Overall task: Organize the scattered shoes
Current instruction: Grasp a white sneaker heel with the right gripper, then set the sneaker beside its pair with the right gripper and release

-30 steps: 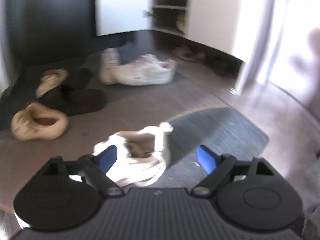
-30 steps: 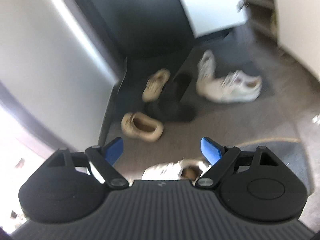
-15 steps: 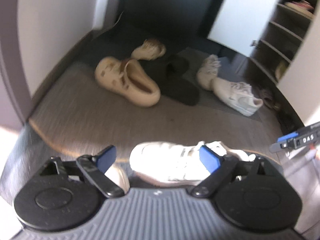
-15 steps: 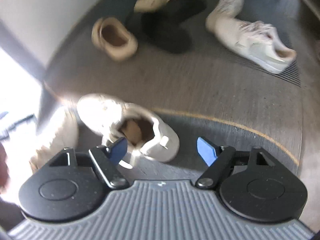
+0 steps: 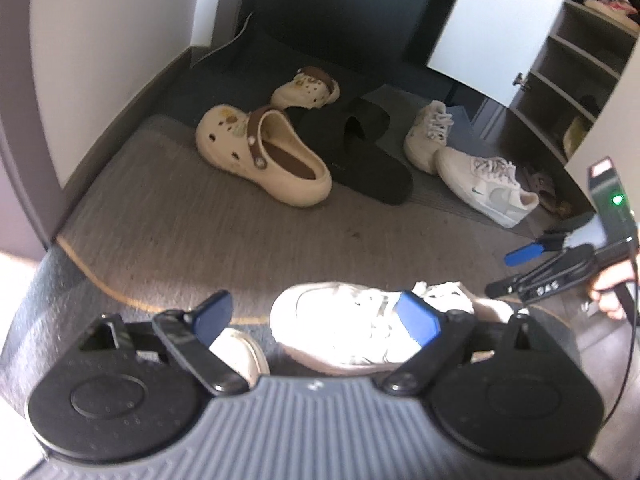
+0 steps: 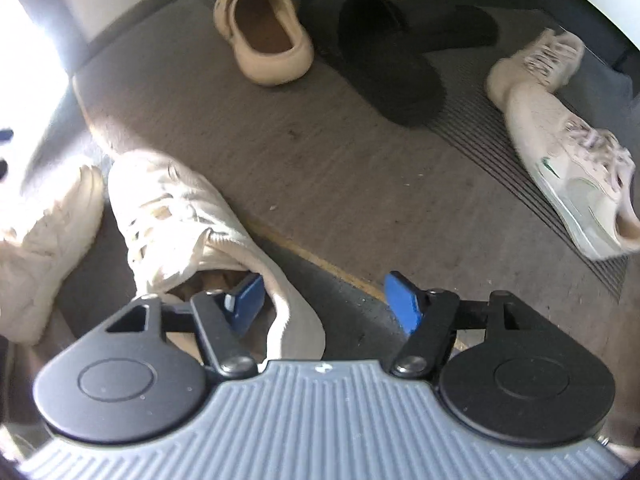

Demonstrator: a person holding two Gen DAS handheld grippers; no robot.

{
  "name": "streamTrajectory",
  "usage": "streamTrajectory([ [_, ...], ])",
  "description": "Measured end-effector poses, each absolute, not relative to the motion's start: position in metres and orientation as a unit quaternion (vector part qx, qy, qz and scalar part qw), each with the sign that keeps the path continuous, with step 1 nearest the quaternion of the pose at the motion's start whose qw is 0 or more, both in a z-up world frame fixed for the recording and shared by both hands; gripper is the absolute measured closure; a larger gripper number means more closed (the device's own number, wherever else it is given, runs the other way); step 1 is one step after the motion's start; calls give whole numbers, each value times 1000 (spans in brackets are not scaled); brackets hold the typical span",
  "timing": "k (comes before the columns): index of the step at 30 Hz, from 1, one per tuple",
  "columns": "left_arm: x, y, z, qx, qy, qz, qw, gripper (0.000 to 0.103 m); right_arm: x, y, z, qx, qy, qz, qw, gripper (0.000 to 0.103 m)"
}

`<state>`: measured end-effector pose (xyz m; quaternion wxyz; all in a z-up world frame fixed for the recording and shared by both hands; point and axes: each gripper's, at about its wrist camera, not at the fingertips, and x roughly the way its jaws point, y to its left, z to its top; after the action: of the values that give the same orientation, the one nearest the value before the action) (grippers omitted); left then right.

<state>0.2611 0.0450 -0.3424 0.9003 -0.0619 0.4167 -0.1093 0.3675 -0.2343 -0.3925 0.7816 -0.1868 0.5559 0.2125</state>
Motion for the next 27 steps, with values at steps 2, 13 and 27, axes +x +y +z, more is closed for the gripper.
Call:
streamTrajectory([
  [2, 261, 42, -343, -55, 415, -103, 902, 12, 366, -227, -398, -213, 562, 225, 767, 48],
  [13, 256, 51, -332, -73, 379, -93, 918, 12, 364, -181, -439, -313, 558, 263, 722, 70],
  [27, 268, 65, -331, -66, 377, -71, 921, 15, 366, -193, -438, -195, 608, 265, 723, 83],
])
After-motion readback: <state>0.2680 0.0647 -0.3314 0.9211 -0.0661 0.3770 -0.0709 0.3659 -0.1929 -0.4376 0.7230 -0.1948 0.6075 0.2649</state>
